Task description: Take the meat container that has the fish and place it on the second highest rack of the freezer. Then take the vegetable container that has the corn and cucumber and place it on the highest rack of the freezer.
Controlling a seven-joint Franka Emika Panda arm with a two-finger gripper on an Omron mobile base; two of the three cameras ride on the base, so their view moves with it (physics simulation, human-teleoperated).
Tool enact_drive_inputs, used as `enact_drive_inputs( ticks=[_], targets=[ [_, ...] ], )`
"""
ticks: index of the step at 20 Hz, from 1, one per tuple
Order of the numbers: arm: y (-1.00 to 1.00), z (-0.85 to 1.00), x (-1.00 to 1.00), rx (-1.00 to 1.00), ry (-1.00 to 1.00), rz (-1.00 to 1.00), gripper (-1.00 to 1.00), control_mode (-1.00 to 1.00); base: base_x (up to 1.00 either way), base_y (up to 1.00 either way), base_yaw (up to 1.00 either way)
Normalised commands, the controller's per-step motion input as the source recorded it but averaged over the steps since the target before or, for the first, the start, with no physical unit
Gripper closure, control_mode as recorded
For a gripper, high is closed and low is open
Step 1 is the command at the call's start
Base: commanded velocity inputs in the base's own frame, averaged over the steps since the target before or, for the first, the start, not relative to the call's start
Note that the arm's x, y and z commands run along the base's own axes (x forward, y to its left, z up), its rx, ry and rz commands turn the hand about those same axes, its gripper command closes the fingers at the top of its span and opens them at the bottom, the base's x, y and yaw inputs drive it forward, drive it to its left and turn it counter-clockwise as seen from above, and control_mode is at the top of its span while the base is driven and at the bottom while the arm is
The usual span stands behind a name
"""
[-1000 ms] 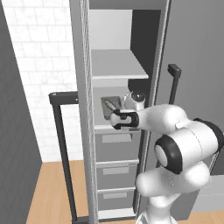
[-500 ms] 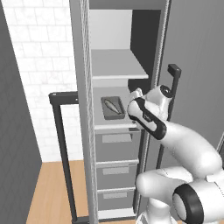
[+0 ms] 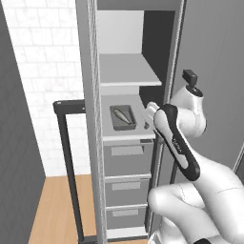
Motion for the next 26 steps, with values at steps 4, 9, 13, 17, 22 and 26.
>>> enact_drive_inputs(
  ticks=[4,9,13,17,22,26],
  targets=[
    [-0.36,0.08,-1.0,-0.39,-0.08,0.39,-1.0,-1.0,0.0,0.0,0.0],
    [-0.96,0.0,-0.81,-0.15,-0.1,0.42,-1.0,-1.0,0.0,0.0,0.0],
    [-0.79,0.15,-0.24,0.0,-0.09,0.31,-1.0,-1.0,0.0,0.0,0.0],
    [-0.11,0.46,-0.25,0.0,-0.11,0.26,-1.0,-1.0,0.0,0.0,0.0],
    [0.0,0.65,-0.39,0.0,-0.12,0.13,-1.0,-1.0,0.0,0.0,0.0],
    [0.0,0.58,-0.43,0.0,-0.1,0.07,-1.0,-1.0,0.0,0.0,0.0]
  ],
)
